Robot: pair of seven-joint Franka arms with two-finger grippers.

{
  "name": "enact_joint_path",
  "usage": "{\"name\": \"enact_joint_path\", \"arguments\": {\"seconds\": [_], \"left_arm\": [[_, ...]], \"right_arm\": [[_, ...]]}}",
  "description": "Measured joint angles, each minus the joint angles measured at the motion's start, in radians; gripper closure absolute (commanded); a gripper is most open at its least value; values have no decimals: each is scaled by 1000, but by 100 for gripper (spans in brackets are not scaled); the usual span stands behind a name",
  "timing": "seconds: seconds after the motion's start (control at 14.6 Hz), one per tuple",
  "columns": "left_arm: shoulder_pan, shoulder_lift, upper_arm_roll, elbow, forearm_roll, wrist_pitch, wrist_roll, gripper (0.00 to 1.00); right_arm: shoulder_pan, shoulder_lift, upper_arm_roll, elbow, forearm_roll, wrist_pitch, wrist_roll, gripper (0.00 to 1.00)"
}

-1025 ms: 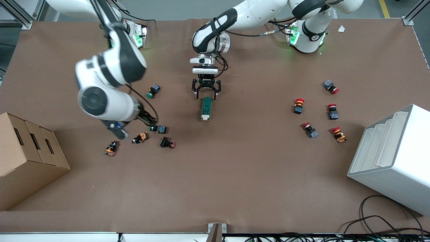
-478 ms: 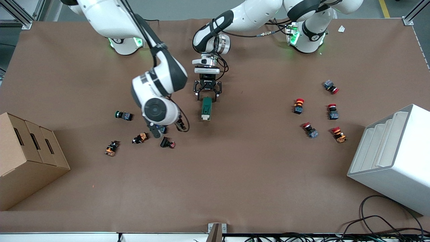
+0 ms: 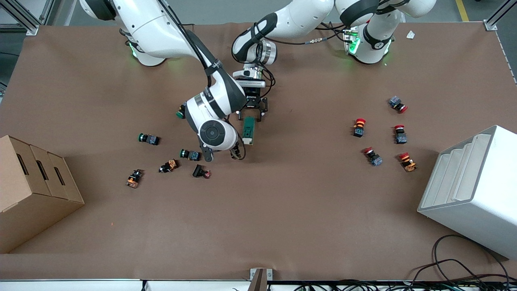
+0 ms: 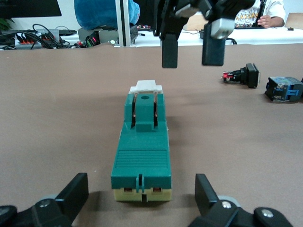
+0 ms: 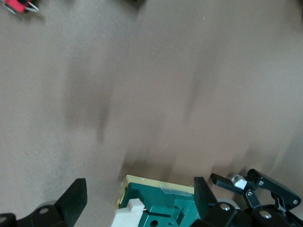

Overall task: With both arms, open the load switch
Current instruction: 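Hold the left gripper above the switch while the right gripper reaches the handle, then press the white switch handle down with the right gripper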

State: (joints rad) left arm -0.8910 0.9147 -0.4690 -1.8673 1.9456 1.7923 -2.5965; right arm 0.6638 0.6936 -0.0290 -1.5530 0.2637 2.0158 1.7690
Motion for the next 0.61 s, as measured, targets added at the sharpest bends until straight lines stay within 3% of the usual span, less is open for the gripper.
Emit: {"name": "enact_joint_path", "arguments": {"seconds": [0.61], "left_arm": [[-10, 6, 2, 1, 3, -19, -2, 1]], "right_arm": [[78, 22, -5, 11, 1, 13, 98, 0]]}}
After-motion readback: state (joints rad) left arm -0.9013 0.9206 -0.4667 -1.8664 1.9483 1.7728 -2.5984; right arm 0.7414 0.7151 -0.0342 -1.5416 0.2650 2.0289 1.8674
